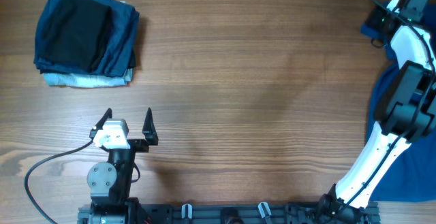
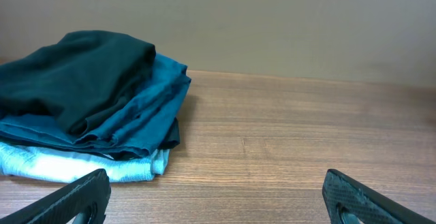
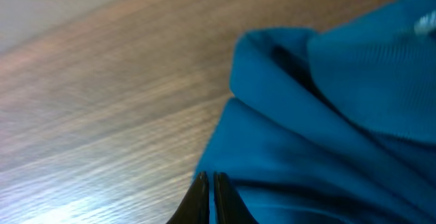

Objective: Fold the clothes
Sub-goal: 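Grasp the blue polo shirt with the right gripper and drag it leftward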

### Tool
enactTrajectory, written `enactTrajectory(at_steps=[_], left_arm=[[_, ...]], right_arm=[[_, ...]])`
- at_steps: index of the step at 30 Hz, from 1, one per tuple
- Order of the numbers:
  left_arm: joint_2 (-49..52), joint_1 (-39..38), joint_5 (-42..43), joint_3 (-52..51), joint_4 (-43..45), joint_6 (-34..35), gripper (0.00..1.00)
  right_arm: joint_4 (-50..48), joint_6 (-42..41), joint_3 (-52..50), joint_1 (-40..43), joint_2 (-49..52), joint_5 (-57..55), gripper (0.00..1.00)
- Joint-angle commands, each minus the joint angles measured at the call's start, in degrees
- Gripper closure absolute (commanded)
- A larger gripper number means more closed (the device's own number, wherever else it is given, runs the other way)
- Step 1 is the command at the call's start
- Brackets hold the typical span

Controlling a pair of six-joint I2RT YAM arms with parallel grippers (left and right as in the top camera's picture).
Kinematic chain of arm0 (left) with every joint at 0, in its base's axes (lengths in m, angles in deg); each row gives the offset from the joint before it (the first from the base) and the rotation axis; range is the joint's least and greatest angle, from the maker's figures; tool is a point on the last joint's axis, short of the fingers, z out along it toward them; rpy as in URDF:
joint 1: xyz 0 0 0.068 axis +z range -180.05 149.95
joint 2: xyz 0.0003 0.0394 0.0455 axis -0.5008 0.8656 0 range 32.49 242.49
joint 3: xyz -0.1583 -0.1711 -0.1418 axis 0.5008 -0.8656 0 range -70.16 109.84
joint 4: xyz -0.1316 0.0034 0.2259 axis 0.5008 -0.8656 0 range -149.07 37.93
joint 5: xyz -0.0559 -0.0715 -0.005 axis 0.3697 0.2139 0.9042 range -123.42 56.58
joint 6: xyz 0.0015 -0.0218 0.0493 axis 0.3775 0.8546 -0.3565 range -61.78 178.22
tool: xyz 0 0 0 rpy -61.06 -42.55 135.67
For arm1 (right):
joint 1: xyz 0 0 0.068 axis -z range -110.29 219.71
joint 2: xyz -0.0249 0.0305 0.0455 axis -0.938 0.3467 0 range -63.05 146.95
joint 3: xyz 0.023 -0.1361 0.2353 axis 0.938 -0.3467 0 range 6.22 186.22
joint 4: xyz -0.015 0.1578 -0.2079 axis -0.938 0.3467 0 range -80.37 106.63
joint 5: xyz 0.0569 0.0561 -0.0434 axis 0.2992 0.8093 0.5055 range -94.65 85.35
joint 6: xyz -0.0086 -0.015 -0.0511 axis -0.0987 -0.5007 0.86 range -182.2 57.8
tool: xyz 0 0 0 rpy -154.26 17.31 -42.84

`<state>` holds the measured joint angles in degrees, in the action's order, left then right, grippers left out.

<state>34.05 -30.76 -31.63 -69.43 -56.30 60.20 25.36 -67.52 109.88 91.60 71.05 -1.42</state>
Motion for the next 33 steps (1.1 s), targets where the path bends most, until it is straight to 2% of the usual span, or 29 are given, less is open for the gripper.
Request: enactTrajectory(at_steps=[1,4,7,11,13,17,21,25,28,33], left_arm=[[-0.3,-0.3,0.7,-0.4,0.0,-0.9,0.00],[-0.3,-0.3,0.7,-0.4,0.0,-0.9,0.00],[-0.3,-0.3,0.7,-0.4,0.0,-0.9,0.00],[-0.3,-0.3,0.7,-0.4,0.0,-0.9,0.00],[-0.3,-0.3,0.7,-0.4,0.0,-0.9,0.00],[-0.3,-0.3,0.7,-0.4,0.0,-0.9,0.00],[-0.3,-0.3,0.7,-0.4,0.0,-0.9,0.00],[-0.3,-0.3,0.7,-0.4,0.0,-0.9,0.00],[-0.3,-0.3,0.7,-0.4,0.0,-0.9,0.00],[-0.3,-0.3,0.7,-0.4,0.0,-0.9,0.00]], right_arm=[[-0.8,-1.3,0.9,-0.2,4.1,-7.5,0.96],[-0.4,-2.0,0.9,-0.2,7.0,-6.7,0.96],[1.5,-2.8,0.9,-0.7,9.0,1.1,0.96],[5.3,-7.8,0.9,-5.8,9.2,6.4,0.96],[8.5,-12.0,0.9,-11.6,9.2,7.6,0.96],[10.3,-19.9,0.9,-30.2,9.2,7.8,0.96],[6.4,-23.4,0.9,-45.8,9.2,7.5,0.94],[1.3,-23.3,0.9,-63.3,9.2,4.5,0.89],[-0.6,-23.1,1.0,-67.4,9.0,4.3,0.86],[3.6,-21.6,1.0,-64.7,3.5,4.2,0.83]])
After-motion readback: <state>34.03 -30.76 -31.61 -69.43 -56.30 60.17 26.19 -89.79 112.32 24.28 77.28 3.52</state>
